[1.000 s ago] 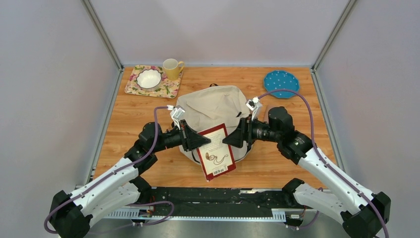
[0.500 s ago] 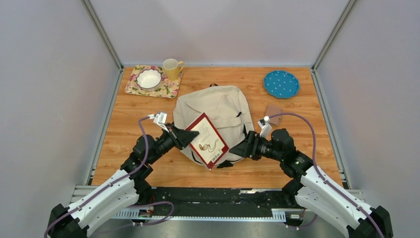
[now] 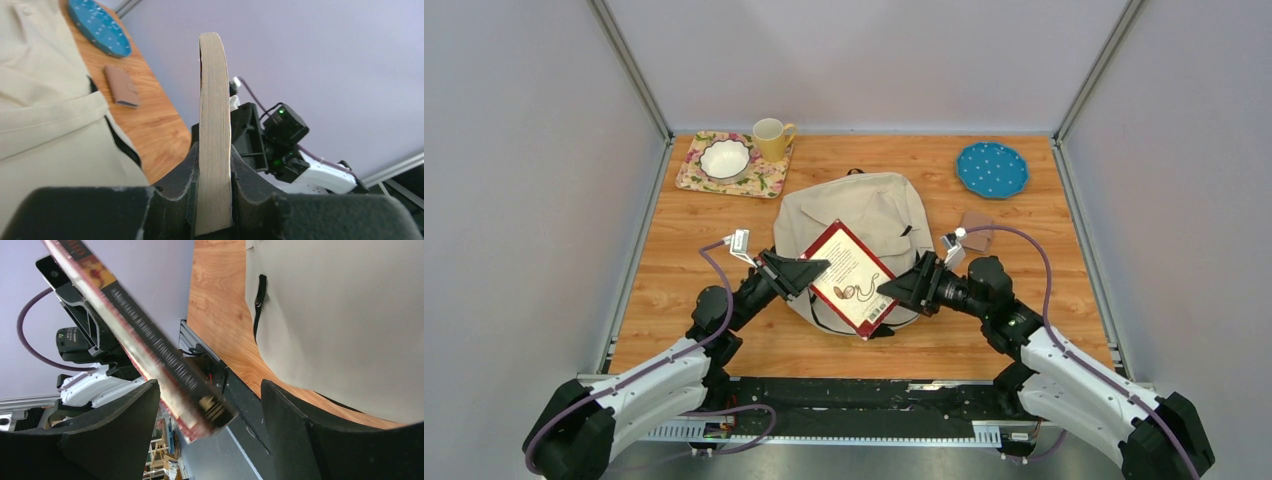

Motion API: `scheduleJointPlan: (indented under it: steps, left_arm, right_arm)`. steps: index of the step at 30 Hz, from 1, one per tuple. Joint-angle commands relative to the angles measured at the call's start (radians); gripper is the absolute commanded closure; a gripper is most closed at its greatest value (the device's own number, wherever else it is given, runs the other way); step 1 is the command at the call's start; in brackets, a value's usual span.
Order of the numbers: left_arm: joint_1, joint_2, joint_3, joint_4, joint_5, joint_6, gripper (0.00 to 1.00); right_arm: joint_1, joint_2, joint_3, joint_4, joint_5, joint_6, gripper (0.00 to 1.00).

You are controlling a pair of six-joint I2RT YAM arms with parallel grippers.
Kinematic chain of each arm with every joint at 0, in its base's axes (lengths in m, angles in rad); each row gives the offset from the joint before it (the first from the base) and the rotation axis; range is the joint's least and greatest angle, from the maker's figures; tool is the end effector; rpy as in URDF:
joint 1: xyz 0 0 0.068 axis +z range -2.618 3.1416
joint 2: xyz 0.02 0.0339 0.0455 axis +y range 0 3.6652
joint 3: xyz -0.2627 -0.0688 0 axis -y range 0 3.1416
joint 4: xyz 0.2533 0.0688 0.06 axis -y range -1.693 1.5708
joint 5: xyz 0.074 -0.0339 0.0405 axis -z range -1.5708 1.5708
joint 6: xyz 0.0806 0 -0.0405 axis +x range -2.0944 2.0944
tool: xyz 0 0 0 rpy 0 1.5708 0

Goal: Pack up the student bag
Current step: Pick up the book from the center of the board.

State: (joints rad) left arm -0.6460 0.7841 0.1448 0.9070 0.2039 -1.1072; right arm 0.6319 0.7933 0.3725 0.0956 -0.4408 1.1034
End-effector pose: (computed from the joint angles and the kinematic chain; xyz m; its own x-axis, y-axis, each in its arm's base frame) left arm 0.1663 -0.1458 0.2365 -0.5723 -0.6655 -0.4791 0.5223 0.1547 -0.8386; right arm 0.1658 0.1640 0.2051 -0.8843 0.3533 -0.3052 -0.1575 0.3897 0.9074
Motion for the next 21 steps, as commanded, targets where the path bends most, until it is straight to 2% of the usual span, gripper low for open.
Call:
scheduleJointPlan:
  steps: [1,8,15,18,19,21]
  left_arm:
    - [0.002,-0.006,0.035,0.218,0.04,-0.059,1.0]
    - [0.002,0.004,0.027,0.224,0.049,-0.069,1.0]
    - [0.002,0.044,0.022,0.26,0.064,-0.108,1.0]
    - [0.002,0.052,0.003,0.288,0.06,-0.129,1.0]
    - [0.002,0.05,-0.002,0.285,0.055,-0.134,1.0]
    - [0.002,0.047,-0.007,0.274,0.057,-0.129,1.0]
  right_arm:
    - [0.011,0.006,-0.018,0.147,-0.038,0.055,0.23]
    - [0.032,0.004,-0.014,0.22,-0.053,0.059,0.24]
    - [0.045,0.05,0.002,0.343,-0.073,0.082,0.39]
    - [0.045,0.067,0.011,0.365,-0.082,0.081,0.63]
    - [0.045,0.067,0.011,0.369,-0.078,0.081,0.84]
    - [0.045,0.063,0.011,0.363,-0.07,0.076,0.96]
